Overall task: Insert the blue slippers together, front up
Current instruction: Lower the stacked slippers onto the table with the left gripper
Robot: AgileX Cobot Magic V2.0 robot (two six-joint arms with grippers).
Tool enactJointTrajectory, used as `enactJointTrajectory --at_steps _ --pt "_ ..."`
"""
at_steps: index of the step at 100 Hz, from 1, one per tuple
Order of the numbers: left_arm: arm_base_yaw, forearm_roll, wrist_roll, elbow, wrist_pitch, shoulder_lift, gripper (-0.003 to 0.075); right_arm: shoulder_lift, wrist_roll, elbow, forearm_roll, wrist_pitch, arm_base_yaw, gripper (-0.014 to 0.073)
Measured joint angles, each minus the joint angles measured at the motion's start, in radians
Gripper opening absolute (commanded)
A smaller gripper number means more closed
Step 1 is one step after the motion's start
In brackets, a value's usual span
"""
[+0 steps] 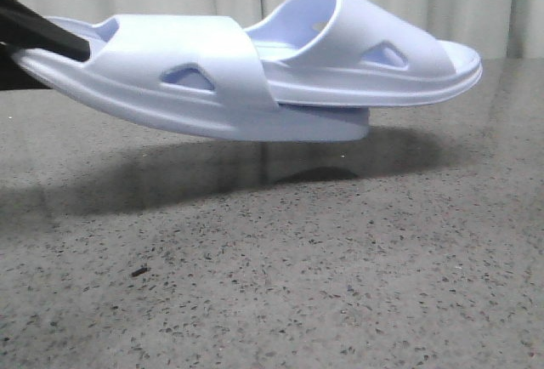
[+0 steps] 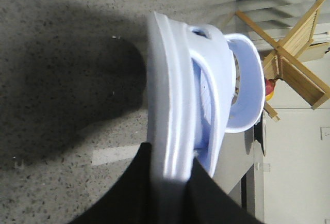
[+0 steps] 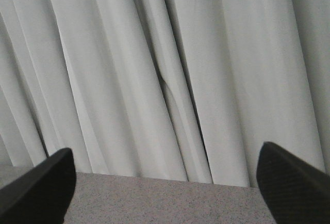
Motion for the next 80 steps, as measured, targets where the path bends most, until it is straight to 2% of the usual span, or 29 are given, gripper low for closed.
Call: enactJointTrajectory --at_steps 41,80 --pt "0.0 0.028 0.077 -0.024 -0.002 0.139 0.0016 0.0 0.0 0.0 -0.02 0.0 0.0 0.0631" --pt "0.0 0.175 0.086 -0.193 0.008 0.24 0.0016 0.0 0.0 0.0 -0.023 0.004 0.0 0.0631"
